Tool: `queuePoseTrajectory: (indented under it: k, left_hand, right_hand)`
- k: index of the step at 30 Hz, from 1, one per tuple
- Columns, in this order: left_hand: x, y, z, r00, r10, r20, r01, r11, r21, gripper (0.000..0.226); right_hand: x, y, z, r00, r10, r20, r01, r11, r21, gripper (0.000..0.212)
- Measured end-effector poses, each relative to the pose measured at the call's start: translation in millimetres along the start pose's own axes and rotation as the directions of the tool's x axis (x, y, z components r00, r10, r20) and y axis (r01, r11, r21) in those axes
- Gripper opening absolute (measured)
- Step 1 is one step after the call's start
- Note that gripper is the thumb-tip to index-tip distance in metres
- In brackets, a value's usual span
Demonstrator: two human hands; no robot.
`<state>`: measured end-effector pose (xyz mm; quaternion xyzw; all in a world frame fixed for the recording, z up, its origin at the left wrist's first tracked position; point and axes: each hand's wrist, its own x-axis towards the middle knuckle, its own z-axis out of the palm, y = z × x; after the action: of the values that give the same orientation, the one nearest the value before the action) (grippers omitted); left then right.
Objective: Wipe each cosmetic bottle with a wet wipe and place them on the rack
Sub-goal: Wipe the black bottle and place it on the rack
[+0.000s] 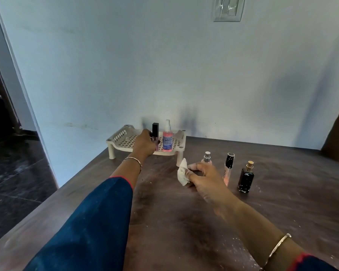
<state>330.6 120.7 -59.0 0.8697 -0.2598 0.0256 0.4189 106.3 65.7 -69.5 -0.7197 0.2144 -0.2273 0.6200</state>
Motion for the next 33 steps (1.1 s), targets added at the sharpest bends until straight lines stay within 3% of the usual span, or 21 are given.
queuePoseTrajectory:
  k: [7,11,18,20,23,26,29,33]
  left_hand:
    - [-3,0,-1,1.000,-0.020,0.006,0.020,0.999,-0.029,0.045]
    - [-12,6,-10,1.000,-0.013,0.027,0.015,0.999,-0.050,0.059]
    - [-43,41,-33,0.977,0.125,-0.171,-0.107,0.988,0.111,0.083]
    - [-58,61,-33,0.952,0.218,-0.216,-0.181,0.967,0.180,0.073]
    - [-85,103,-27,0.897,0.385,-0.218,-0.326,0.908,0.264,0.037]
    - [-111,148,-10,0.863,0.496,-0.095,-0.463,0.853,0.242,0.018]
    - [-130,180,13,0.827,0.552,0.106,-0.560,0.792,0.243,0.020]
    - [-140,191,51,0.774,0.531,0.346,-0.633,0.640,0.435,0.029]
  right_hand:
    - [-5,3,-3,0.998,0.062,0.032,-0.063,0.998,0.022,0.011]
    - [-10,1,-2,0.996,0.074,0.041,-0.076,0.996,0.045,0.009]
    - [-33,-8,-13,0.998,0.065,0.008,-0.065,0.997,0.029,0.006]
    - [-45,-11,-21,0.998,0.060,-0.003,-0.060,0.998,0.037,0.009]
    - [-62,-14,-37,0.998,0.065,-0.022,-0.065,0.998,0.024,0.014]
    - [-75,-15,-60,0.995,0.076,-0.067,-0.076,0.997,-0.004,0.014]
    - [-84,-10,-84,0.988,0.101,-0.120,-0.099,0.995,0.018,0.011]
    - [-94,0,-115,0.977,0.110,-0.185,-0.102,0.993,0.051,0.008]
